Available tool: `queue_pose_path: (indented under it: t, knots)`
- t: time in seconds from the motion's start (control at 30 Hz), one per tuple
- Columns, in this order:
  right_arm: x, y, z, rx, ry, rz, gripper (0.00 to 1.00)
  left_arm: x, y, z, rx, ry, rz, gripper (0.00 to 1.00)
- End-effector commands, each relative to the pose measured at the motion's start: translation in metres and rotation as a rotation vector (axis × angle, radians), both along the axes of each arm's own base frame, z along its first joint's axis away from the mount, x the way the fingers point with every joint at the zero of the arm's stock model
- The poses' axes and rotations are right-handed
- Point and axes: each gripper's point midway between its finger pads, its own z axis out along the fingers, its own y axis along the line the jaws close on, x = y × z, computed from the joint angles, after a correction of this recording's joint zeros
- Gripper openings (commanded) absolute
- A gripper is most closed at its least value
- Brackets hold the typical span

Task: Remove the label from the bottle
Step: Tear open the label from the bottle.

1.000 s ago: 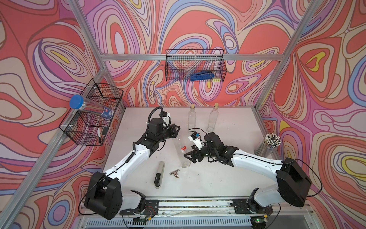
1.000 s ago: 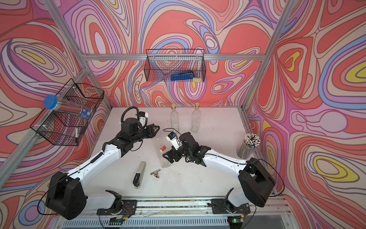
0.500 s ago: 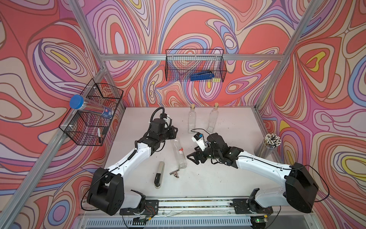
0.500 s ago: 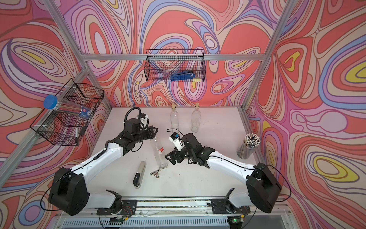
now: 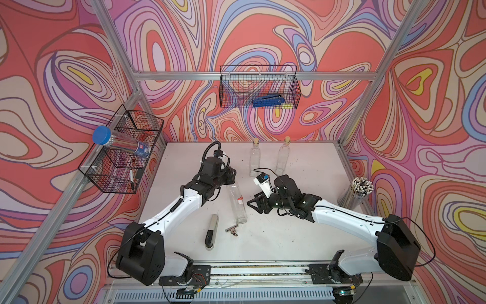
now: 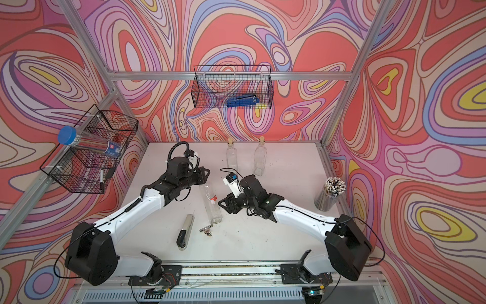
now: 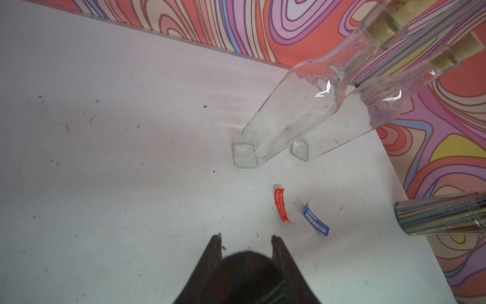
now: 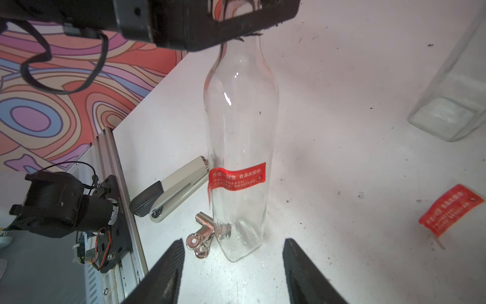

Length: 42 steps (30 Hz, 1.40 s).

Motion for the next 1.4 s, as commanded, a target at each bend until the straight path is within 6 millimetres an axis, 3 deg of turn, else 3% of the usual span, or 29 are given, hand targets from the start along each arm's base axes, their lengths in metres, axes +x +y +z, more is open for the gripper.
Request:
queue_pose_path:
  t: [0.0, 0.73, 1.0, 1.37]
  knots:
    - [0.008, 0.016, 0.01, 0.041, -0.019, 0.006, 0.63, 0.003, 0.0, 0.007, 0.032, -0.02, 0.002, 0.0]
    - [0.01, 0.049, -0.007, 0.06, 0.018, 0.064, 0.47, 0.0, -0.003, 0.009, 0.039, -0.029, -0.006, 0.0]
    - [0.007, 0.053, -0.009, 0.064, 0.03, 0.077, 0.34, -0.001, -0.003, 0.009, 0.04, -0.032, -0.007, 0.0]
    - [0.007, 0.053, -0.012, 0.063, 0.035, 0.071, 0.1, -0.002, -0.002, 0.011, 0.039, -0.04, -0.004, 0.0]
